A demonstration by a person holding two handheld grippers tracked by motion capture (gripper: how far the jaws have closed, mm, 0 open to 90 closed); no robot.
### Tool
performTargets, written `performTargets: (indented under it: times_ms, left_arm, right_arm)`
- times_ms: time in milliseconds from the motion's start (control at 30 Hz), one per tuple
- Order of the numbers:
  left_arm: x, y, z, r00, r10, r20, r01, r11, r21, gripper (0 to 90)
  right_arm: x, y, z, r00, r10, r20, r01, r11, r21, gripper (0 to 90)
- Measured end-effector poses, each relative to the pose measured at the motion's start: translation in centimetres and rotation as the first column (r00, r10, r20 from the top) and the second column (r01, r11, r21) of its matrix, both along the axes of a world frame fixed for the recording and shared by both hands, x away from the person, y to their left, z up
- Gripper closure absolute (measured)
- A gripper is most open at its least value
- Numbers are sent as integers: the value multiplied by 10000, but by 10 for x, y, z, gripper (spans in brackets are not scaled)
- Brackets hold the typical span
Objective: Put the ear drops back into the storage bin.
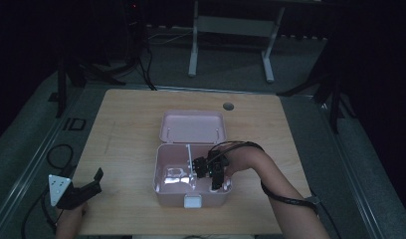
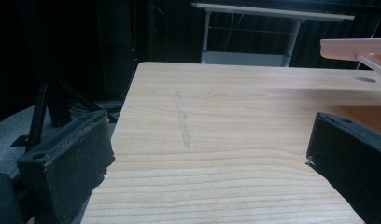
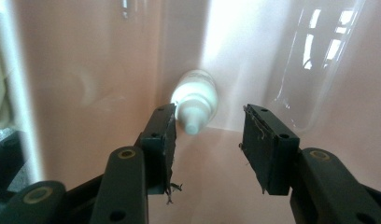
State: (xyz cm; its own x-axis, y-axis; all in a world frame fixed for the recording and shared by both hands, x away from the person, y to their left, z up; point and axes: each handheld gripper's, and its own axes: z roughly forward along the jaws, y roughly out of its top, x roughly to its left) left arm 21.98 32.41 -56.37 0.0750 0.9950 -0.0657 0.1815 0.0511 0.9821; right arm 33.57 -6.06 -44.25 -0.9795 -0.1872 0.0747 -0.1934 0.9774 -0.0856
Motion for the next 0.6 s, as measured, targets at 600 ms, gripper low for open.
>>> performTargets:
  times_ms: [600]
  left_arm:
    - [0, 0, 0, 10000, 1, 10, -1, 10000, 16, 5]
  right_arm:
    - [0, -29, 67, 9946, -675, 785, 536, 9845, 1672, 539]
